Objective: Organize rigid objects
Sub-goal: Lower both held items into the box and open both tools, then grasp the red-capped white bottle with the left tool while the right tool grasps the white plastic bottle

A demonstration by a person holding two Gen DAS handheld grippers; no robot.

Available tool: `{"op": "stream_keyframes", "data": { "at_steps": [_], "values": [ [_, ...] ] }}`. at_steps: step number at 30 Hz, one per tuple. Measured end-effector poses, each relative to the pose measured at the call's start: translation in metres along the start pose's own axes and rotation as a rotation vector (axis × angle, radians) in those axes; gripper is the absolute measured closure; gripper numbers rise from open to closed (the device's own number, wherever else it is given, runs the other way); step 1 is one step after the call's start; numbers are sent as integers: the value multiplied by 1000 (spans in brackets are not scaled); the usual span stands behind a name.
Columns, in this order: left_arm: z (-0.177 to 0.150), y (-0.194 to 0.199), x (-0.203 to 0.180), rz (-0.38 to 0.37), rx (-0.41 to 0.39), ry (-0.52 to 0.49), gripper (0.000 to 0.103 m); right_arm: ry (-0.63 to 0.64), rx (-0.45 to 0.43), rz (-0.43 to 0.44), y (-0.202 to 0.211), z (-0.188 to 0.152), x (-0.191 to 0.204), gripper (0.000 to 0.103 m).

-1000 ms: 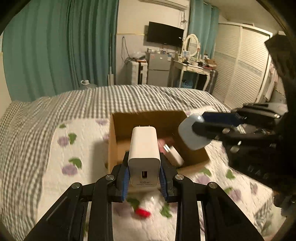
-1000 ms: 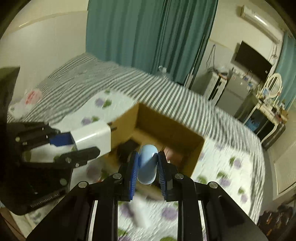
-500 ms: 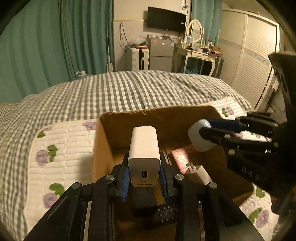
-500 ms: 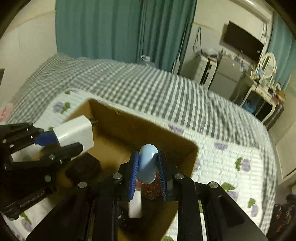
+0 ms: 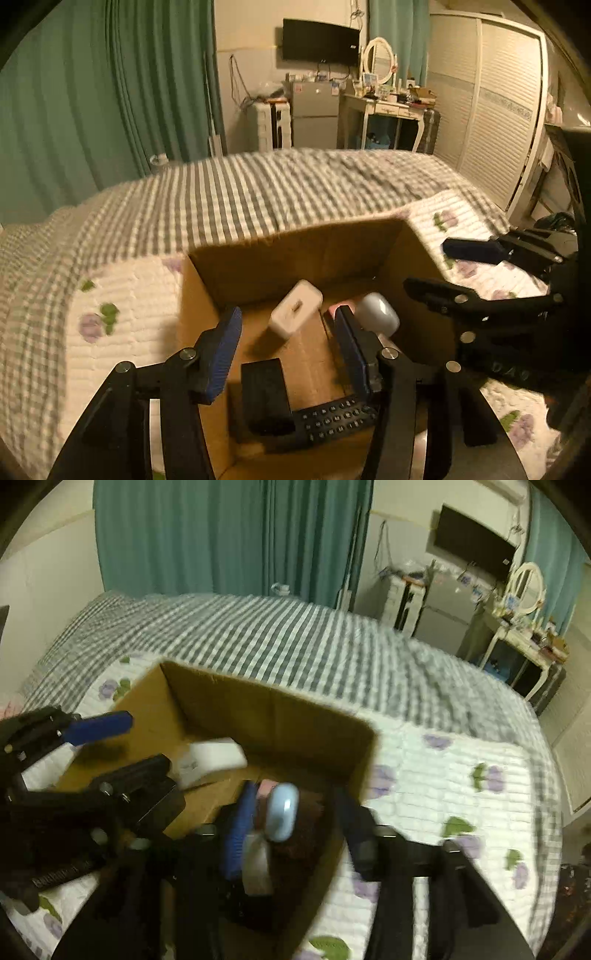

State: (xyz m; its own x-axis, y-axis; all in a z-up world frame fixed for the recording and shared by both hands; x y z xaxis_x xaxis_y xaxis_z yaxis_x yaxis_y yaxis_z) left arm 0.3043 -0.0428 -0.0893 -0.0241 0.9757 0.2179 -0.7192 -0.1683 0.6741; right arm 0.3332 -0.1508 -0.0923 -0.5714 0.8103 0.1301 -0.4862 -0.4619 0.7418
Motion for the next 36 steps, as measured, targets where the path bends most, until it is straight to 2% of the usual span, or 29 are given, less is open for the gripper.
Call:
{"op": "stream_keyframes", "data": {
  "at_steps": [3, 5, 9, 11, 14, 16, 19, 24, 29, 36],
  "values": [
    [14, 35, 11, 25, -41, 10, 44, 4, -41, -37, 46, 13, 4, 47],
    [21, 61, 19, 24, -70, 31, 43, 20, -74, -51, 74, 21, 11, 38],
    [30, 109, 32, 45, -128, 44, 38, 83, -129, -65, 129, 33, 36, 27],
    [30, 128, 38, 51, -153, 54, 37, 97, -162, -54, 153, 32, 51, 17],
    [27, 153, 48, 58, -183, 69, 36, 99, -185, -32, 173, 24, 67, 12],
    [20, 164, 58, 100, -192, 78, 36, 101, -182, -9, 178, 14, 77, 12],
    [9, 176, 69, 97, -187, 114, 36, 107, -166, 21, 175, 4, 91, 12],
    [-17, 173, 80, 160, -180, 111, 36, 117, -152, 43, 153, -9, 107, 12],
    [-55, 132, 73, 144, -87, 143, 36, 103, -112, 32, 114, -38, 104, 11],
    [-99, 74, 51, 127, 34, 125, 36, 47, 22, 33, 50, -94, 81, 12]
  ]
}}
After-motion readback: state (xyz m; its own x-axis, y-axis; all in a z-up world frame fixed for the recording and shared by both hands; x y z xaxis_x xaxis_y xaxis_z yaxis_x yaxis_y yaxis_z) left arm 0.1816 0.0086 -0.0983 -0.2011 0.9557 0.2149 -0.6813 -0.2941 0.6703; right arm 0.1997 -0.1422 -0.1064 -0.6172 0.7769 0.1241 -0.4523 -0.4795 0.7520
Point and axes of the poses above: each gripper's, at about its wrist camera, not at the fingertips, and y roughly against the way its jaws point, x to its left, z to its top, the point moved 9 cm from there along -y, roughly the way its jaws point, and after that the axes turned 15 degrees about z, right-handed, at the moved point
